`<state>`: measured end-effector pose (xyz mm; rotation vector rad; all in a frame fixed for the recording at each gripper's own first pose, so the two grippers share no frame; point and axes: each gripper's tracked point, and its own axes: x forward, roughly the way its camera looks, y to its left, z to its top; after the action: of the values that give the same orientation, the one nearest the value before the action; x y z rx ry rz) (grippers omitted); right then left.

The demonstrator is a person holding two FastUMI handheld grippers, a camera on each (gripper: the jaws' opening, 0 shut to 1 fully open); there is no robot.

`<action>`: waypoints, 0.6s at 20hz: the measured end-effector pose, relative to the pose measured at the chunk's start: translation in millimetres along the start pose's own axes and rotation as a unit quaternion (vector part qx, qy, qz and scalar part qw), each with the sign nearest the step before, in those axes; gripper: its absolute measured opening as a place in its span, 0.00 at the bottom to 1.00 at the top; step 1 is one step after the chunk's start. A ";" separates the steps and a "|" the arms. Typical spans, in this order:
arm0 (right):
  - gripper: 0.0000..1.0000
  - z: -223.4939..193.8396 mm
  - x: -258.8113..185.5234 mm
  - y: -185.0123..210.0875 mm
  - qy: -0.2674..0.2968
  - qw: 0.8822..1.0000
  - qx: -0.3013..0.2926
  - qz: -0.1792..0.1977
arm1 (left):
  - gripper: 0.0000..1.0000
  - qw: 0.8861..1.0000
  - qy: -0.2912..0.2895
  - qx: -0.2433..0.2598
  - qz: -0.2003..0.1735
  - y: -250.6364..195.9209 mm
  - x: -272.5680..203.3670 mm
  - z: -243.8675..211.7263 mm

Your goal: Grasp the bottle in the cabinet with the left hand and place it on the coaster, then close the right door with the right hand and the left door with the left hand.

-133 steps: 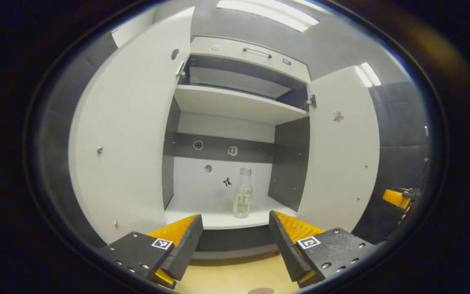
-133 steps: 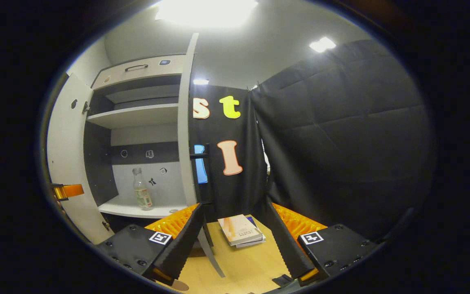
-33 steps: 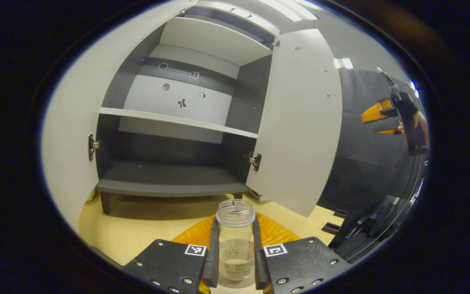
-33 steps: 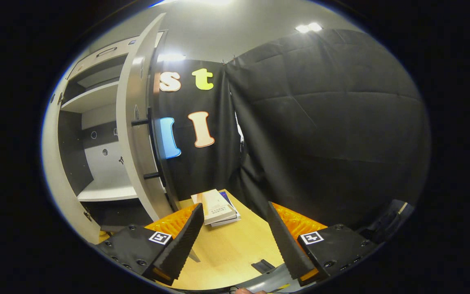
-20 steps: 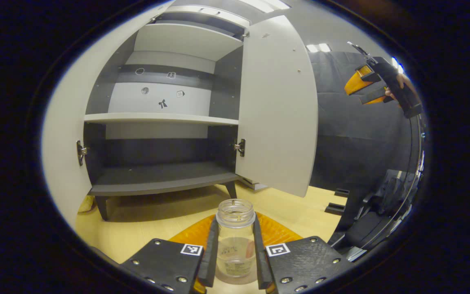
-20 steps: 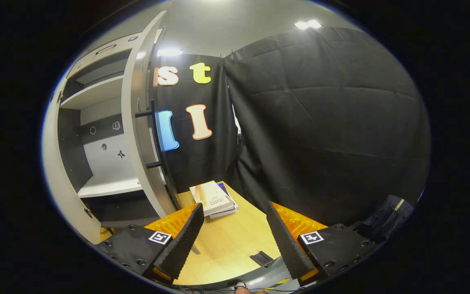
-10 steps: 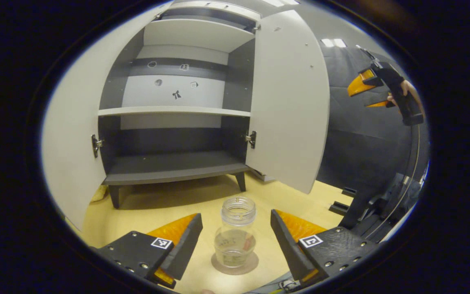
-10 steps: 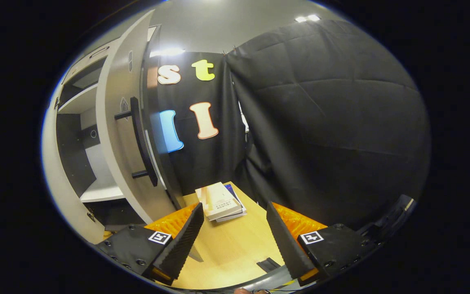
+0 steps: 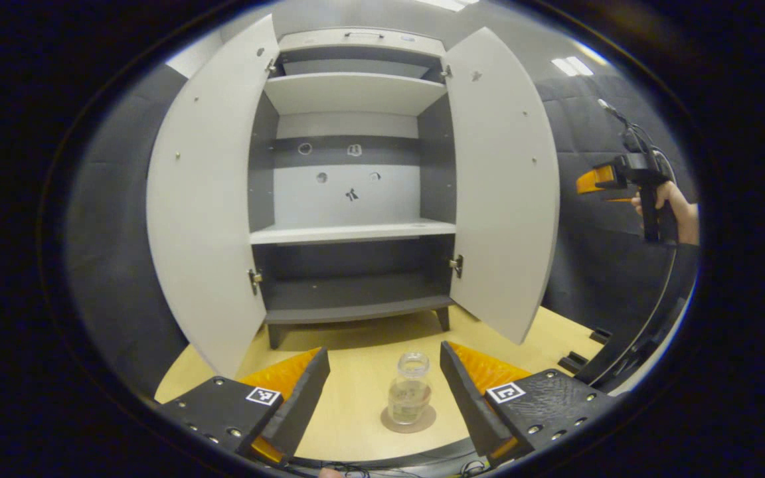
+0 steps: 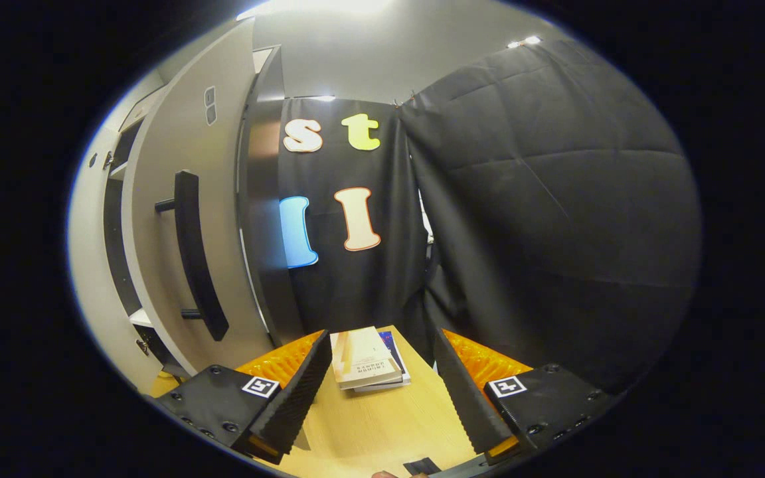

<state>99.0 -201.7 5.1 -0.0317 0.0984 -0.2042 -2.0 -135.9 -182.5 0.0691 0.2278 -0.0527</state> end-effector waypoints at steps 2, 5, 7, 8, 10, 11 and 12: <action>0.97 7.8 7.7 -1.6 -0.006 1.000 -0.007 0.022 | 0.98 0.999 -0.014 -0.020 0.029 -3.1 -7.0 30.4; 0.98 24.5 16.8 2.6 -0.021 0.998 -0.023 0.058 | 0.96 0.997 -0.040 -0.030 0.062 -6.0 -15.2 77.8; 0.97 34.2 19.8 11.5 -0.027 0.995 -0.021 0.089 | 0.98 0.996 -0.040 -0.027 0.078 -8.2 -20.5 99.0; 0.97 38.7 21.0 16.2 -0.031 0.994 -0.020 0.106 | 0.98 0.995 -0.039 -0.023 0.084 -8.5 -23.2 107.7; 0.98 47.1 23.6 21.2 -0.037 0.991 -0.019 0.129 | 0.98 0.995 -0.036 -0.022 0.095 -7.9 -27.3 125.3; 0.99 50.1 24.3 22.8 -0.039 0.989 -0.018 0.138 | 0.98 0.994 -0.036 -0.029 0.099 -8.0 -31.2 132.3; 0.98 54.1 24.7 25.2 -0.041 0.989 -0.016 0.145 | 0.98 0.994 -0.035 -0.040 0.097 -8.2 -30.7 140.2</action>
<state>133.5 -180.9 55.6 -0.0570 0.0241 0.0891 -0.9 -153.1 -39.8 0.0092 0.1514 0.1479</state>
